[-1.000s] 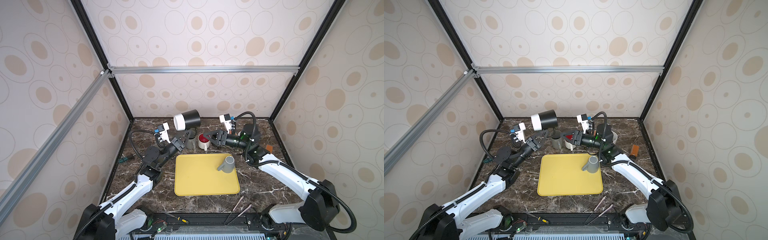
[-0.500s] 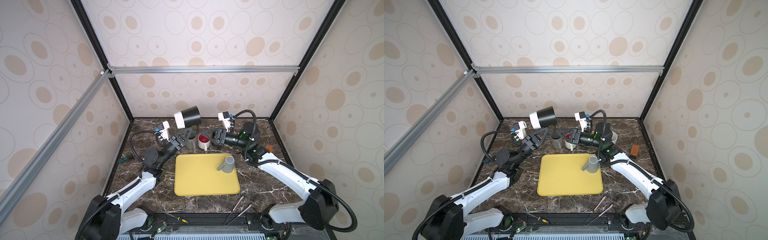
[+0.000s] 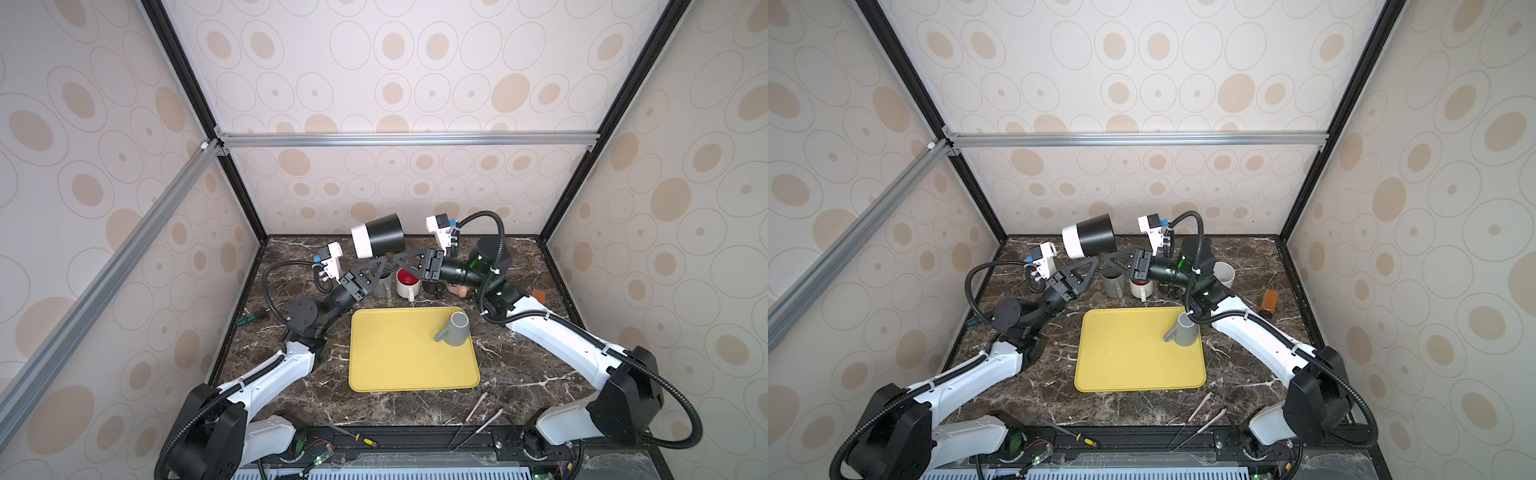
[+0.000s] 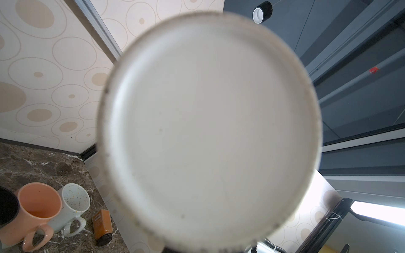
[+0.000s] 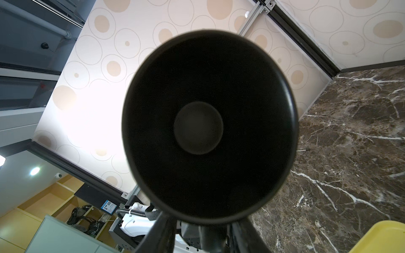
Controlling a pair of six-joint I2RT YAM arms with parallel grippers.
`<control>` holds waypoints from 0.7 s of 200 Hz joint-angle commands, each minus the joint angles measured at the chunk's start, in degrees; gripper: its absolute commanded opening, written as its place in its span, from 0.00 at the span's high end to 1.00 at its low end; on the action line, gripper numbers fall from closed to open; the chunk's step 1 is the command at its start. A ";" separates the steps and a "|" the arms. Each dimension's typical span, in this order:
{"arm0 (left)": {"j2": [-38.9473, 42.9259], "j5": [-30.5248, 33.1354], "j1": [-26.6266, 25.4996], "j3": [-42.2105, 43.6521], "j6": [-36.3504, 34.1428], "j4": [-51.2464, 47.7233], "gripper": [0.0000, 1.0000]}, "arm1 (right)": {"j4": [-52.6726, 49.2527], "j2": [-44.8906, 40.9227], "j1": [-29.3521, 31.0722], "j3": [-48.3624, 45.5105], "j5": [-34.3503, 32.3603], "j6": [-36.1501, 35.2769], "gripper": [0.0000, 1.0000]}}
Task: Turn the mug right side up
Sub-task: 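Grasp the dark mug's rim with the right gripper while the left gripper holds it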
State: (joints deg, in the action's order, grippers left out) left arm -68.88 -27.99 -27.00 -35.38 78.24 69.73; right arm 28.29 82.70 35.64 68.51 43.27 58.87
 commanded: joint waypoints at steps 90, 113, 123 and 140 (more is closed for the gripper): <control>0.77 -0.97 0.18 -1.25 0.25 7.62 1.00 | 2.90 1.82 1.28 3.21 -0.38 1.08 0.91; 0.68 -1.14 0.26 -1.53 -0.09 6.30 1.00 | 2.52 2.45 1.39 4.12 -0.55 1.08 1.00; 0.97 -1.63 0.27 -1.51 -0.87 4.95 1.00 | 2.14 2.79 1.40 4.64 -0.46 0.95 1.00; 2.64 -2.38 0.20 -1.35 -4.37 -0.51 0.48 | 1.15 2.64 1.38 5.26 -1.87 0.32 1.00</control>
State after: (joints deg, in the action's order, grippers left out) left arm -68.77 -27.81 -26.98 -35.24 78.48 70.76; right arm 27.97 85.25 36.40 70.91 42.83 58.61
